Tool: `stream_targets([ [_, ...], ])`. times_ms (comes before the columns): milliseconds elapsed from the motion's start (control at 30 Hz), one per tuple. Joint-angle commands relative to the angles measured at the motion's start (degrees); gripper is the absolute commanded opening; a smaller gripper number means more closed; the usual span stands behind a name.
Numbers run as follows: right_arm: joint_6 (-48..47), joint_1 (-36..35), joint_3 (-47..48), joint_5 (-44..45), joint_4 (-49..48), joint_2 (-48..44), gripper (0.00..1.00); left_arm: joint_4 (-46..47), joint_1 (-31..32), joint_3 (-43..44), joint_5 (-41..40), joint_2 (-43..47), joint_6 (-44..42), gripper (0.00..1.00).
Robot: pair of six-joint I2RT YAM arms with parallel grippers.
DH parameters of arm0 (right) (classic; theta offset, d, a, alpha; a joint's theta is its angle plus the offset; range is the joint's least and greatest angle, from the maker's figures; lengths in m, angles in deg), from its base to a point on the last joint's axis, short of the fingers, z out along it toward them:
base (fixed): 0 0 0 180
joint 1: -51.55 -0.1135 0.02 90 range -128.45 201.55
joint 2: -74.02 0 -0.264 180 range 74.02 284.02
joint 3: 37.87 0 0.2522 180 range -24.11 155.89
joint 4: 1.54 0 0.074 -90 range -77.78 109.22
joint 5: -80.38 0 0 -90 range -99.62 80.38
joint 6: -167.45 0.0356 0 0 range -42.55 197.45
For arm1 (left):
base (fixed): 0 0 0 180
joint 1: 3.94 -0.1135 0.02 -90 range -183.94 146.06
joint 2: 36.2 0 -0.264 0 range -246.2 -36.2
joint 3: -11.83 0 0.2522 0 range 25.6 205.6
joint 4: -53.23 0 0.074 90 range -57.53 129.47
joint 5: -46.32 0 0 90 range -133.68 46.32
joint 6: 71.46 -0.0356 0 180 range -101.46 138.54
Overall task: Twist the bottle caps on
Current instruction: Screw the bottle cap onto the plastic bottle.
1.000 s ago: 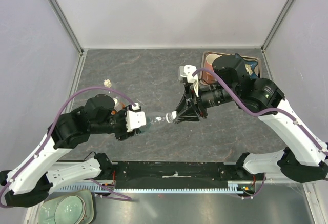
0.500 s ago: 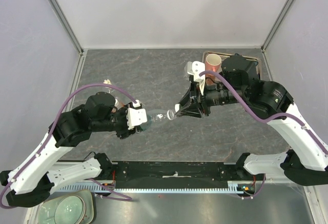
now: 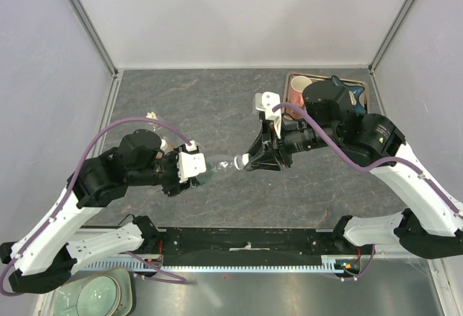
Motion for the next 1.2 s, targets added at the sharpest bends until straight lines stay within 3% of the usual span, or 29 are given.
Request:
stream_targets([
  [0,-0.3,-1.5,0.0,-1.3,-1.2,1.2,0.26,2.7,-0.5,2.4,2.9,-0.1,0.5,0.50],
  [667,1.0,-7.7,1.1,-3.2,-1.6,2.3,0.32,3.4,-1.7,2.1,2.6,0.0,1.7,0.50],
  [900,0.7,-7.7,2.5,1.3,-2.3,-0.3,0.34,3.8,-2.1,1.0,2.9,0.5,2.6,0.50],
  [1167,0.9,-7.7,-1.4,13.5,-6.0,-0.9,0.33,3.5,-3.1,4.2,6.4,-0.3,4.8,0.51],
])
